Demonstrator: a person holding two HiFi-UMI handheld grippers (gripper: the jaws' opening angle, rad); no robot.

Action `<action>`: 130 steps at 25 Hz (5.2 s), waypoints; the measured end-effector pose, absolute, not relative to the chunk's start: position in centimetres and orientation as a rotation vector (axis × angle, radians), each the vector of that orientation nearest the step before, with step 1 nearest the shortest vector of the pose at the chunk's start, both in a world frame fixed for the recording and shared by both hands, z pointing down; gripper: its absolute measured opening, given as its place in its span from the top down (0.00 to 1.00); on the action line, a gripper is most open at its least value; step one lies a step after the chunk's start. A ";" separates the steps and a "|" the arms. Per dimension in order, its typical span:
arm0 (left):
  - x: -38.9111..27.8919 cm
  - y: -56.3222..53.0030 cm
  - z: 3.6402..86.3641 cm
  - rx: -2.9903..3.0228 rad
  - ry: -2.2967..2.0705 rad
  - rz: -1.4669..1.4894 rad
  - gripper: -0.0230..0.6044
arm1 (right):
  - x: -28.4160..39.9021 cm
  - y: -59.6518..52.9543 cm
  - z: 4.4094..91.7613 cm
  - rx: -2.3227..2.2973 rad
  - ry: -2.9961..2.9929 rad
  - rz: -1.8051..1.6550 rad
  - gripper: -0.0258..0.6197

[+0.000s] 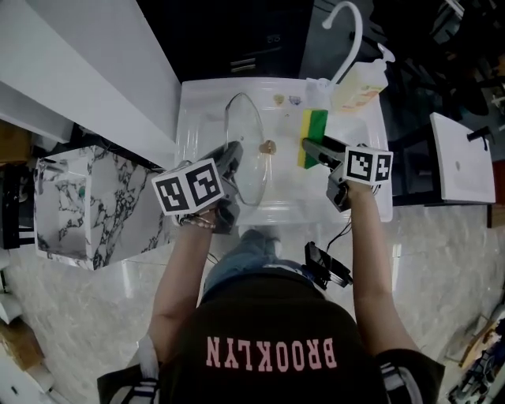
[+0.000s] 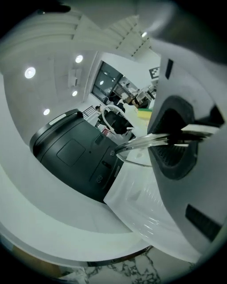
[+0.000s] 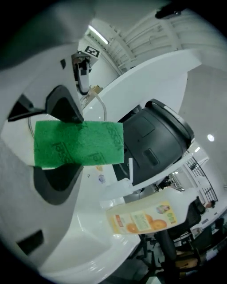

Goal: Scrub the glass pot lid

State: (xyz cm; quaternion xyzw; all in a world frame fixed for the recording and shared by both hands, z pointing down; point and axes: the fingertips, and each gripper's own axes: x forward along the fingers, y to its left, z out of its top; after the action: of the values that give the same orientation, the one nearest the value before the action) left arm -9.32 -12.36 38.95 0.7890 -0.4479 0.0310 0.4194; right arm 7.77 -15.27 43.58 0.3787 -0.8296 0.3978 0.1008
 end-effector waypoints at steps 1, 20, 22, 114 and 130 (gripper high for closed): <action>-8.8 -12.4 38.9 1.994 -1.114 0.102 0.93 | 8.3 -14.9 42.9 1.141 -2.466 1.169 0.52; 3.4 -11.2 36.3 2.499 -0.555 0.835 0.93 | 18.5 -10.7 39.5 1.500 -2.524 1.186 0.52; 4.5 -10.4 36.6 2.581 -0.473 0.950 0.93 | 19.5 -10.3 39.6 1.522 -2.520 1.187 0.52; 0.1 -6.1 55.4 3.264 0.917 2.064 0.92 | 16.0 -6.2 63.4 -0.157 -1.504 0.587 0.52; 0.2 -6.4 55.4 3.283 0.870 2.057 0.92 | 19.6 -11.9 67.3 0.205 -1.505 0.518 0.52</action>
State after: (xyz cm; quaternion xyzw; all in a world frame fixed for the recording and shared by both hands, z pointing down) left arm 0.19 -6.38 55.43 0.7568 0.2005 0.4743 -0.4027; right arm 19.56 -11.93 67.29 0.0917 -0.6743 0.2322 0.6950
